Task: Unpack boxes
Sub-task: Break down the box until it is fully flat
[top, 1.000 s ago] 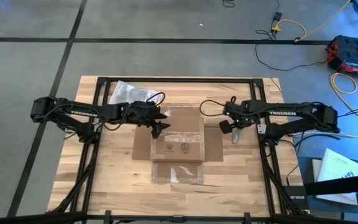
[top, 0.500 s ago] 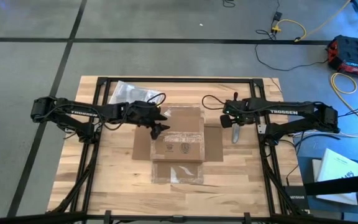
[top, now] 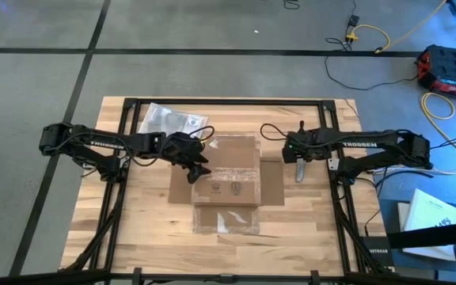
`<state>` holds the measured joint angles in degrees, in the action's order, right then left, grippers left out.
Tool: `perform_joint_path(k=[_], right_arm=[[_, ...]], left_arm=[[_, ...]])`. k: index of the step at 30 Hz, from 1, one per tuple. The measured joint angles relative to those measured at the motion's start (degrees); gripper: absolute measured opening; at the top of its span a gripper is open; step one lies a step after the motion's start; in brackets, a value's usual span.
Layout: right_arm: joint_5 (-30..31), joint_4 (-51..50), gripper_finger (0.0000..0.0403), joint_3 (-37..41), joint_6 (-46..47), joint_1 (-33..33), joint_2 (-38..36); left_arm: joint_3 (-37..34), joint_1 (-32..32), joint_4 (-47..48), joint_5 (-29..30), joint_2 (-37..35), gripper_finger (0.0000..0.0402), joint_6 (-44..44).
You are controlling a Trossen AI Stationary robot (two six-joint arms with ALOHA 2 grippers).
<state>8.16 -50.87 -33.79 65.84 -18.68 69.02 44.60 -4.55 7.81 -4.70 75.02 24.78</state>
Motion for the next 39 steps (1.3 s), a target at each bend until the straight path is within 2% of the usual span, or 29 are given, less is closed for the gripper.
perform_joint_path(k=[10, 18, 29, 36, 39], right_arm=[[1.3, 5.8, 0.0335, 2.9, 1.8, 0.8, 5.4], [0.7, 7.5, 0.0325, 3.5, 2.4, 0.8, 6.4], [0.9, 8.9, 0.0219, 3.6, 2.7, 3.0, 6.6], [2.6, 10.0, 0.0128, 3.0, 2.4, 6.4, 6.7], [3.1, 9.3, 0.0119, 1.9, 2.7, 8.0, 6.8]], left_arm=[[0.0, 0.6, 0.2, -0.1, 0.0, 0.0239, -0.5], [0.0, 0.8, 0.3, -0.1, 0.0, 0.0239, -0.8], [0.0, 0.8, -0.5, -0.1, 0.0, 0.0239, -0.8], [0.0, 0.8, -6.0, -0.1, 0.0, 0.0239, 1.0], [0.0, 0.8, -10.0, 0.0, 0.0, 0.0239, 2.5]])
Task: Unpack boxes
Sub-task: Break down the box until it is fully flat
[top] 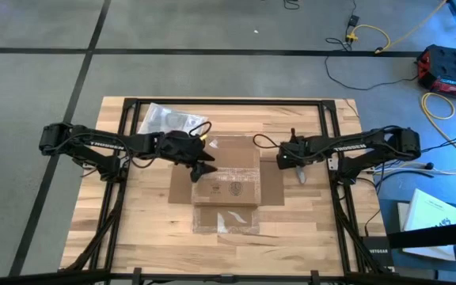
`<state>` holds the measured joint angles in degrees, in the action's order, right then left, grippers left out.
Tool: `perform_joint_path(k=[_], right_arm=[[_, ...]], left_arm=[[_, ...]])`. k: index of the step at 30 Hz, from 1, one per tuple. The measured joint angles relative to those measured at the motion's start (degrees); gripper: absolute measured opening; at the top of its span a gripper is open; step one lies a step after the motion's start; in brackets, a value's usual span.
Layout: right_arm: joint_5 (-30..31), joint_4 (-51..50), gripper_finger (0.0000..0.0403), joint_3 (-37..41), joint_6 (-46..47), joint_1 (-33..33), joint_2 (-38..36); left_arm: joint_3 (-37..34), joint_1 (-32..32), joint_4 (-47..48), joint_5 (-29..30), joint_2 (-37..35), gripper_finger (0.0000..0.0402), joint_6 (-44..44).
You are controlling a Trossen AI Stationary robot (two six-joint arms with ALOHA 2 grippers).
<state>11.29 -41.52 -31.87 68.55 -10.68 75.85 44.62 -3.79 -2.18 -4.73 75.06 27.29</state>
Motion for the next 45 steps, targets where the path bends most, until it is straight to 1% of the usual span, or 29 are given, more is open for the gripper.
perform_joint_path(k=[3, 6, 11, 15, 18, 21, 25, 27, 30, 33, 36, 39, 42, 45], right_arm=[[1.2, 0.1, 0.0119, -1.7, 0.0, 1.0, 0.0], [3.9, -1.9, 0.0119, -3.9, -1.0, 2.3, -0.3], [8.8, -7.5, 0.0119, -11.5, -5.7, 5.0, -0.6], [13.6, -11.3, 0.0119, -20.8, -13.9, 7.1, -0.7], [18.5, -14.0, 0.0119, -29.0, -22.9, 9.4, -0.7], [21.9, -16.3, 0.0119, -36.8, -34.5, 10.9, -0.7], [23.5, -17.4, 0.0119, -46.0, -49.6, 12.3, -0.4], [24.0, -17.7, 0.0119, -50.5, -57.0, 12.7, 0.2], [24.3, -19.3, 0.0119, -56.6, -66.6, 12.6, 3.2], [26.2, -20.2, 0.0119, -62.3, -73.9, 12.2, 7.6], [26.6, -21.7, 0.0119, -67.5, -76.5, 11.5, 12.3], [23.6, -23.8, 0.0119, -71.7, -76.6, 10.3, 16.8], [22.9, -23.9, 0.0119, -74.4, -77.9, 9.8, 20.2], [22.8, -23.5, 0.0119, -76.1, -81.3, 9.8, 22.5]], left_arm=[[0.0, 0.0, -2.7, 0.0, 0.0, 0.0239, 0.9], [0.0, 0.0, -4.0, 0.0, 0.0, 0.0239, 1.2], [0.0, -1.0, -4.7, 0.9, 0.0, 0.0239, 1.3], [0.0, -3.7, -5.9, 2.8, 0.0, 0.0239, 7.5], [0.0, -5.8, -12.2, 2.9, 0.0, 0.0239, 13.5], [0.0, -8.0, -18.5, 2.8, 0.0, 0.0239, 18.7], [0.0, -10.5, -25.4, 2.9, 0.0, 0.0239, 24.4], [0.0, -11.9, -28.8, 2.9, 0.0, 0.0239, 29.3], [0.0, -13.5, -33.6, 2.9, 0.0, 0.0239, 33.9], [0.0, -14.8, -35.6, 2.2, 0.0, 0.0239, 36.5], [0.0, -15.5, -36.9, 0.5, 0.0, 0.0239, 34.9], [0.0, -15.5, -36.9, -1.4, 0.0, 0.0239, 31.4], [0.0, -15.3, -36.8, -1.7, 0.0, 0.0239, 30.7], [0.0, -15.0, -35.9, -1.7, 0.0, 0.0239, 30.6]])
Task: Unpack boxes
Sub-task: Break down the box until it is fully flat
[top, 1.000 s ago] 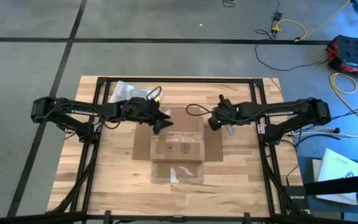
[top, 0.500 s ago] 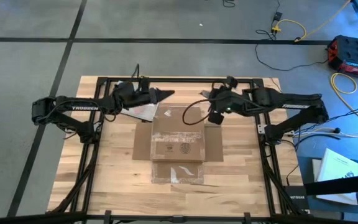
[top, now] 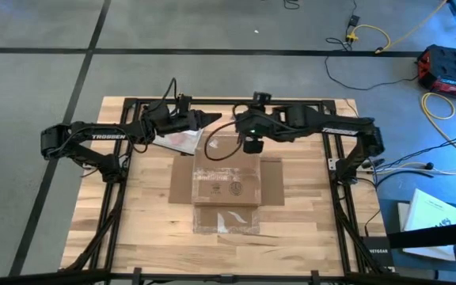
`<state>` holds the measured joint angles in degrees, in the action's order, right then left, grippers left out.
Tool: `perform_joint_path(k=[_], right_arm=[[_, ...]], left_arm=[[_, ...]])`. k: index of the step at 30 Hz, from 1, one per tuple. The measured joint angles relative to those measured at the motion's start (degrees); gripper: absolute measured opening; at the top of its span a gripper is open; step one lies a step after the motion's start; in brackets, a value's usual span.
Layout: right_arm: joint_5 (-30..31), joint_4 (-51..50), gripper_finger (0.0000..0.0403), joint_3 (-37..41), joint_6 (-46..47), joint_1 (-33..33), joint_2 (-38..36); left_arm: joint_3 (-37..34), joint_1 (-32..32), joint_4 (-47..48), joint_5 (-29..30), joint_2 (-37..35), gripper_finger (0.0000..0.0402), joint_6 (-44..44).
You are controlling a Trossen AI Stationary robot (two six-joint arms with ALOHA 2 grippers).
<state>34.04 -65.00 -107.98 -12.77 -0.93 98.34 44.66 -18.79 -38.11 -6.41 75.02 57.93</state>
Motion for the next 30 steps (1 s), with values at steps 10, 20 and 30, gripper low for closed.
perform_joint_path(k=[10, 20, 30], right_arm=[[-2.0, 0.4, 0.0119, -0.5, 1.4, -0.2, 1.9], [-0.9, -1.2, 0.0122, -0.5, 5.3, -0.2, 1.7], [-0.6, -1.3, 0.0118, -0.5, 5.6, -0.2, 1.5]], left_arm=[[0.0, 0.0, 5.3, 0.1, 0.0, 0.0239, -5.2], [0.0, 0.1, 14.9, 0.1, 0.0, 0.0239, -5.9], [0.0, 0.0, 29.7, 0.1, 0.0, 0.0239, -5.9]])
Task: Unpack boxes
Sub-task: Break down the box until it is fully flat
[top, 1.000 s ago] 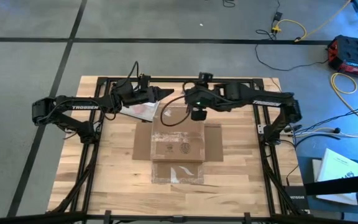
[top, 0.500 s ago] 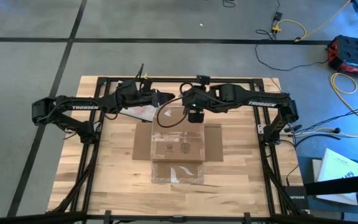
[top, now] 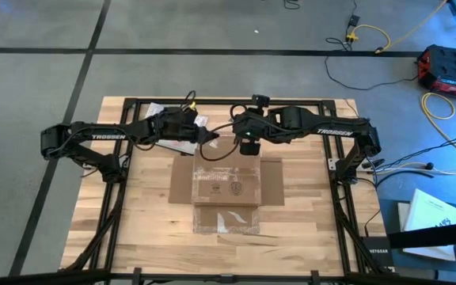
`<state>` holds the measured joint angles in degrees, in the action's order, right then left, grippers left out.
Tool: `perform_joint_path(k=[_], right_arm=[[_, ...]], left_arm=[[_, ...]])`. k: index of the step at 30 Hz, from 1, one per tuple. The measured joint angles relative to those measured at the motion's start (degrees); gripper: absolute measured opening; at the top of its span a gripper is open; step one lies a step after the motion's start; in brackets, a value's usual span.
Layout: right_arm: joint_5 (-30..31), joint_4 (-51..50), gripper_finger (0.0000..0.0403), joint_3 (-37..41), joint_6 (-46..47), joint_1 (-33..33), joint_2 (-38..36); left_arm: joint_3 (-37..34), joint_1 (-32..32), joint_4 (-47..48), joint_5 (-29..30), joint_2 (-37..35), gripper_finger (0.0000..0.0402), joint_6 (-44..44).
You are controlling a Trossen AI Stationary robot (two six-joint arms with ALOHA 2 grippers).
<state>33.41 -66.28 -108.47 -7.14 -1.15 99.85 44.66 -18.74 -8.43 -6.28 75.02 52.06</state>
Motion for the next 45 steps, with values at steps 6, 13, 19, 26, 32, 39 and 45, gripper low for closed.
perform_joint_path(k=[6, 13, 19, 26, 32, 39, 45], right_arm=[[-0.1, -2.3, 0.0119, 0.0, 0.9, 0.0, 0.0], [-0.6, -3.4, 0.012, 0.0, 2.3, 0.5, 0.0], [-0.5, -3.3, 0.0121, 0.0, 2.6, 0.5, 0.0], [-0.5, -4.2, 0.0121, 0.0, 3.6, 0.5, -0.8], [-0.5, -4.3, 0.0122, 0.0, 3.8, 0.5, -1.4], [-0.4, -4.3, 0.0122, 0.0, 3.8, 0.5, -1.4], [0.1, -4.3, 0.0122, 0.0, 3.8, 0.5, -1.4]], left_arm=[[0.0, 0.0, 9.0, 0.0, 0.0, 0.0239, 0.0], [0.0, 0.0, 16.6, 0.0, 0.0, 0.0239, 0.0], [0.0, 0.0, 18.9, 0.0, 0.0, 0.0239, 0.0], [0.0, 0.0, 18.9, 0.0, 0.0, 0.0239, 0.0], [0.0, 0.0, 19.0, 0.0, 0.0, 0.0239, 0.0], [0.0, 0.0, 19.0, 0.0, 0.0, 0.0239, 0.0], [0.0, 0.0, 19.0, 0.0, 0.0, 0.0239, 0.0]])
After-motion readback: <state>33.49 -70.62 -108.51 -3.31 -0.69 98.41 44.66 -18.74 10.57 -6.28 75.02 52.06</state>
